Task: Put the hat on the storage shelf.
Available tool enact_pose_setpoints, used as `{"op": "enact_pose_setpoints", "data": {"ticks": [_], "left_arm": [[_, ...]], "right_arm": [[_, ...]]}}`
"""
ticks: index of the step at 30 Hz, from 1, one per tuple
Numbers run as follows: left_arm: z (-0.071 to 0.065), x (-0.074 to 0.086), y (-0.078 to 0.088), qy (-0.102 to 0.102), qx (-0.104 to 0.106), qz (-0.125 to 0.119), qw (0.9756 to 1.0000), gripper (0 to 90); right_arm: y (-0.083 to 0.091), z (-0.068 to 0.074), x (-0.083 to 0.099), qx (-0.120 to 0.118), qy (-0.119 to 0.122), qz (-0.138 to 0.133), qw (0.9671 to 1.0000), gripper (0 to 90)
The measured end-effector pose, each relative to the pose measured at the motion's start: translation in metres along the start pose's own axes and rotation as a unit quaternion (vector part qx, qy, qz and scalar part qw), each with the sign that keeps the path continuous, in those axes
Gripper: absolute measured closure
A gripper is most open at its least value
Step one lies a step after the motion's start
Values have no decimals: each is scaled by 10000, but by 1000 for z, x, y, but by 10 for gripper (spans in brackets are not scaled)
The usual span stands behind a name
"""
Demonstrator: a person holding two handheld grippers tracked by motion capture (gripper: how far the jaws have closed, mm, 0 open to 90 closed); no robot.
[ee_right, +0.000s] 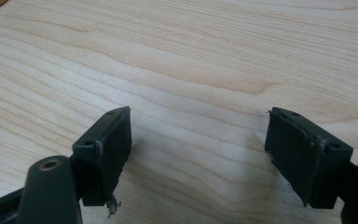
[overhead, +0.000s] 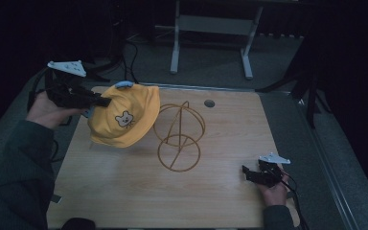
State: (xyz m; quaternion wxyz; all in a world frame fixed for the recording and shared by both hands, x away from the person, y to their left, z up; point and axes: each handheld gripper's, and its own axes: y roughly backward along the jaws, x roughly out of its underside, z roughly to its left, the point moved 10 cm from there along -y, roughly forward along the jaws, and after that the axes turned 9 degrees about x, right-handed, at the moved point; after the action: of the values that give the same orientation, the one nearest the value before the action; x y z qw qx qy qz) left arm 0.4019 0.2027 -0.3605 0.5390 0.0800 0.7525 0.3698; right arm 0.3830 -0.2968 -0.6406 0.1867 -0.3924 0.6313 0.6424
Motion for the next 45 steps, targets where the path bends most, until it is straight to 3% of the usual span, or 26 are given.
{"op": "enact_pose_setpoints", "data": {"ticks": [12, 17, 24, 30, 45], "left_arm": [[-8, -18, 8, -161, 87, -131, 9997, 820], [-14, -27, 8, -261, 229, -256, 9991, 820], [-20, -37, 1, -365, 363, -260, 9983, 820], [-28, -51, -6, -470, 583, -400, 9964, 820], [-42, -76, -33, -668, 792, -210, 9944, 818]], "right_arm": [[0, 0, 0, 0, 1, 7, 10000, 226], [0, 0, 0, 2, -2, 11, 10000, 226], [0, 0, 0, -1, -11, 12, 10000, 226], [-1, 0, -1, -4, -10, 14, 10000, 226], [-1, 0, -1, -7, -11, 13, 10000, 226]]}}
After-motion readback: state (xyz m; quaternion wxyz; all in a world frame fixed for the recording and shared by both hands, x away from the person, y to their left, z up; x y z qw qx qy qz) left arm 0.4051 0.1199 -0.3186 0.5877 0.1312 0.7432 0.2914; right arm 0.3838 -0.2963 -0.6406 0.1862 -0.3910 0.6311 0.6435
